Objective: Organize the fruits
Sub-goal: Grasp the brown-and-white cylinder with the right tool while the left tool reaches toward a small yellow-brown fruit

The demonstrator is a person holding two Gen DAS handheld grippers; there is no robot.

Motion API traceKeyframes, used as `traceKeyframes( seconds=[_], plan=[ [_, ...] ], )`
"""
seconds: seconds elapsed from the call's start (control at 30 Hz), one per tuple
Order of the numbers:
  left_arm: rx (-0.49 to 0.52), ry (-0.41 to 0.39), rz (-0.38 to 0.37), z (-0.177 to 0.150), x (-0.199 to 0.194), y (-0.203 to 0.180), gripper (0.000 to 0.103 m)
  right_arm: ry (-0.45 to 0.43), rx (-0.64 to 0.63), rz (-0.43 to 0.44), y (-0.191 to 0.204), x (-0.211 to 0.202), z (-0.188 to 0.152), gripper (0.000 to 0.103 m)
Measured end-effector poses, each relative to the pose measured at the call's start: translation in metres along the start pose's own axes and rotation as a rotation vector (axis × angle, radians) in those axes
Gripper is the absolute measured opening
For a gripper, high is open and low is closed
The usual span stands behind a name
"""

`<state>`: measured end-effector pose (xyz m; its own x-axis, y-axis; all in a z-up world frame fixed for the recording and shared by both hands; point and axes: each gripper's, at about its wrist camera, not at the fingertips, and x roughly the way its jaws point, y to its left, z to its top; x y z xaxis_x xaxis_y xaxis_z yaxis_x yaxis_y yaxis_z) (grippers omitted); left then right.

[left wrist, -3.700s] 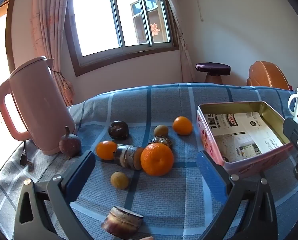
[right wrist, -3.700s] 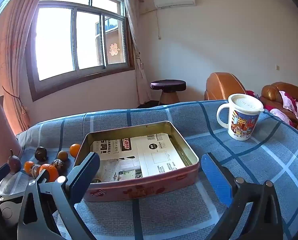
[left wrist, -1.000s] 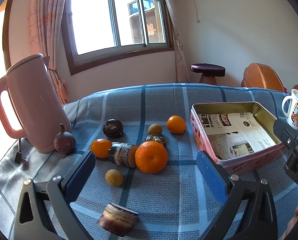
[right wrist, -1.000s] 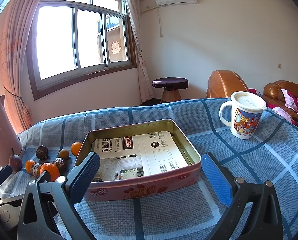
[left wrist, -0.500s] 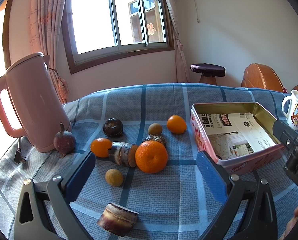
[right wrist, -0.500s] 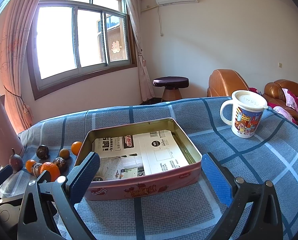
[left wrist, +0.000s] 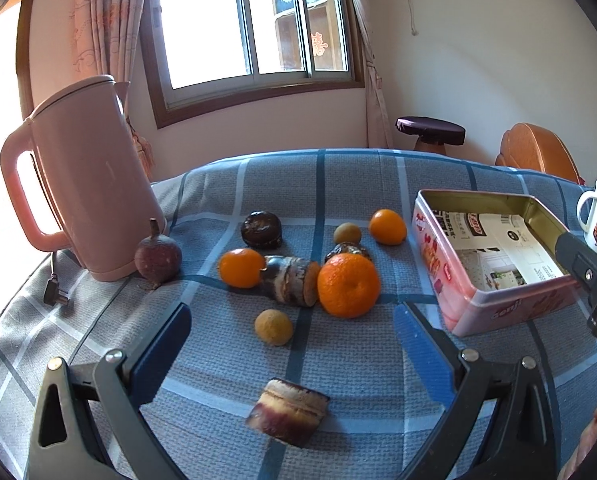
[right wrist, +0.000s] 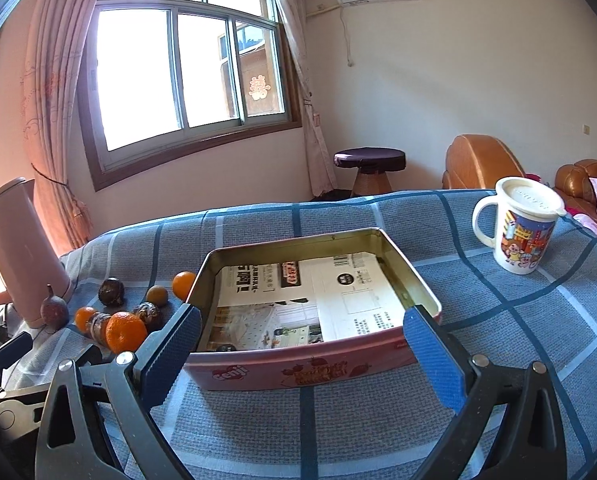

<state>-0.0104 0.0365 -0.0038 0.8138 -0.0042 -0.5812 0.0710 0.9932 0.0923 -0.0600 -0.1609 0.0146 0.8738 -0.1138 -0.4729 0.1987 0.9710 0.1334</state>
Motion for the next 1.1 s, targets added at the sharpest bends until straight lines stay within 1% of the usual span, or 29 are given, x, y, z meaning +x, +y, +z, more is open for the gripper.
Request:
traceKeyframes(
  seconds=[0.07,0.13,0.17,0.2,0.3,0.43,0.5,0.57,0.73,0.77,0.8,0.97,1.03,1.1],
  plan=[
    [-0.024,0.015,0.010,-0.003,-0.005,0.018,0.103,0.033,-0.016,0.066,0.007,0.004,-0.002,0.101],
    [-0.050,0.038,0.028,-0.008,-0.007,0.039,0.103,0.060,-0.043,0.121,0.017,0.005,-0.005,0.094],
    [-0.063,0.052,0.032,-0.010,-0.008,0.051,0.103,0.075,-0.057,0.149,0.023,0.006,-0.006,0.089],
    [-0.077,0.063,0.033,-0.012,-0.009,0.063,0.103,0.091,-0.066,0.186,0.029,0.007,-0.007,0.088],
    [-0.112,0.082,0.042,-0.019,-0.011,0.095,0.103,0.145,-0.109,0.298,0.053,0.008,-0.014,0.087],
    [-0.138,0.100,0.072,-0.026,-0.015,0.125,0.103,0.222,-0.238,0.390,0.101,0.013,-0.030,0.086],
    [-0.136,0.109,0.088,-0.030,-0.016,0.134,0.103,0.274,-0.293,0.428,0.124,0.018,-0.038,0.076],
    [-0.132,0.116,0.105,-0.032,-0.017,0.142,0.103,0.321,-0.333,0.458,0.143,0.026,-0.045,0.073],
    [-0.123,0.120,0.099,-0.034,-0.018,0.151,0.103,0.387,-0.411,0.459,0.171,0.041,-0.056,0.071],
    [-0.119,0.118,0.096,-0.033,-0.018,0.151,0.103,0.406,-0.420,0.459,0.174,0.046,-0.058,0.060],
    [-0.115,0.115,0.090,-0.032,-0.018,0.150,0.103,0.421,-0.422,0.467,0.175,0.048,-0.058,0.052],
    [-0.092,0.115,0.027,-0.023,-0.011,0.137,0.103,0.413,-0.416,0.475,0.166,0.044,-0.056,0.051],
    [-0.089,0.115,-0.005,-0.019,-0.008,0.130,0.103,0.379,-0.399,0.476,0.158,0.038,-0.051,0.051],
    [-0.083,0.134,-0.044,-0.014,-0.001,0.122,0.103,0.327,-0.380,0.463,0.145,0.029,-0.041,0.051]
  ],
)
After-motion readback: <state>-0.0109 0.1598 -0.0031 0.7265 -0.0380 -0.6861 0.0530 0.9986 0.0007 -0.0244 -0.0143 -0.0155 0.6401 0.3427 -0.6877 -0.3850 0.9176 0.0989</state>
